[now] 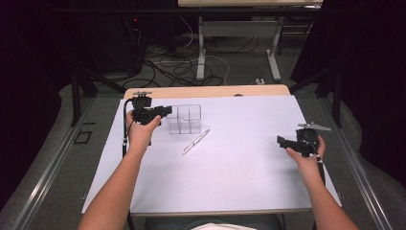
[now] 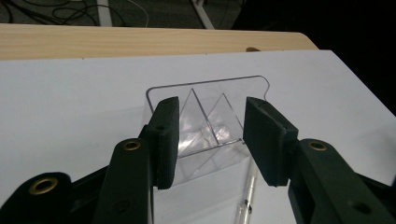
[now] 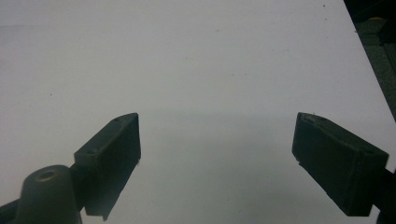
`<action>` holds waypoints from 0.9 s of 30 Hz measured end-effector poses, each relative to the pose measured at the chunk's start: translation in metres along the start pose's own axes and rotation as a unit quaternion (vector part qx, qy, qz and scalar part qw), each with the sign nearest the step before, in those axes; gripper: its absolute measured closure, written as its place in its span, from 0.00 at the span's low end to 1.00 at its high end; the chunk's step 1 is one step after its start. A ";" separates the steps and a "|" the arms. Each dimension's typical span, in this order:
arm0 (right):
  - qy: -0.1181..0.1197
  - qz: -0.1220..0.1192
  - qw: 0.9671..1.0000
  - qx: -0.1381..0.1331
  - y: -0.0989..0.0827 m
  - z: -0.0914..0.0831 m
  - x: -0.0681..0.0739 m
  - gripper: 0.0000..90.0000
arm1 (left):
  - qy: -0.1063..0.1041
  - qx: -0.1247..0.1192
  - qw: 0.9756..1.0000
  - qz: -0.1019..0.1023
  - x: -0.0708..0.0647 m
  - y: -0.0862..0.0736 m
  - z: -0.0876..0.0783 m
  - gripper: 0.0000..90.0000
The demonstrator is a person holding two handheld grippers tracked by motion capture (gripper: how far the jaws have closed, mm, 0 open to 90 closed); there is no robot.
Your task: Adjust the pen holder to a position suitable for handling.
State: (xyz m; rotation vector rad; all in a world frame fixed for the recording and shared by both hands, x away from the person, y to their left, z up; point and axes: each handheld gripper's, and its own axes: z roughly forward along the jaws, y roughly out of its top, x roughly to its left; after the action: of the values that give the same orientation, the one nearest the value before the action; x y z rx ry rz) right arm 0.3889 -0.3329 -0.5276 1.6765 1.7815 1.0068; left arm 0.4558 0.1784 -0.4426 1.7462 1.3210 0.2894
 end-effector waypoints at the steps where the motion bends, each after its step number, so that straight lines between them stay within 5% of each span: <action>1: 0.000 0.000 1.000 0.000 0.000 0.000 0.000 0.17 | -0.002 -0.001 1.000 0.004 0.000 -0.001 0.000 0.61; 12: 0.007 -0.003 1.000 0.001 0.000 0.000 0.001 0.17 | -0.013 -0.004 1.000 0.018 -0.006 -0.017 -0.001 0.48; 17: 0.008 -0.018 1.000 0.001 0.001 0.000 0.004 0.17 | -0.021 0.010 0.999 0.049 -0.009 -0.027 0.005 0.41; 20: 0.008 -0.036 0.999 0.000 0.002 0.000 0.008 0.17 | -0.035 0.013 0.996 0.083 -0.010 -0.033 0.006 0.40; 23: 0.011 -0.050 0.999 0.003 0.002 0.002 0.011 0.17 | -0.028 0.010 0.992 0.123 -0.011 -0.036 0.005 0.36; 27: 0.013 -0.064 0.998 0.006 0.003 0.003 0.014 0.17 | 0.004 0.027 0.987 0.160 -0.011 -0.043 0.004 0.30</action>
State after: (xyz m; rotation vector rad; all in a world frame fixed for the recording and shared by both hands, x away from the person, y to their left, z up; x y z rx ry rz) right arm 0.3909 -0.3190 -0.5254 1.5397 1.8893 0.9685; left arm 0.4261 0.1675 -0.4741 2.0053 1.0587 0.4426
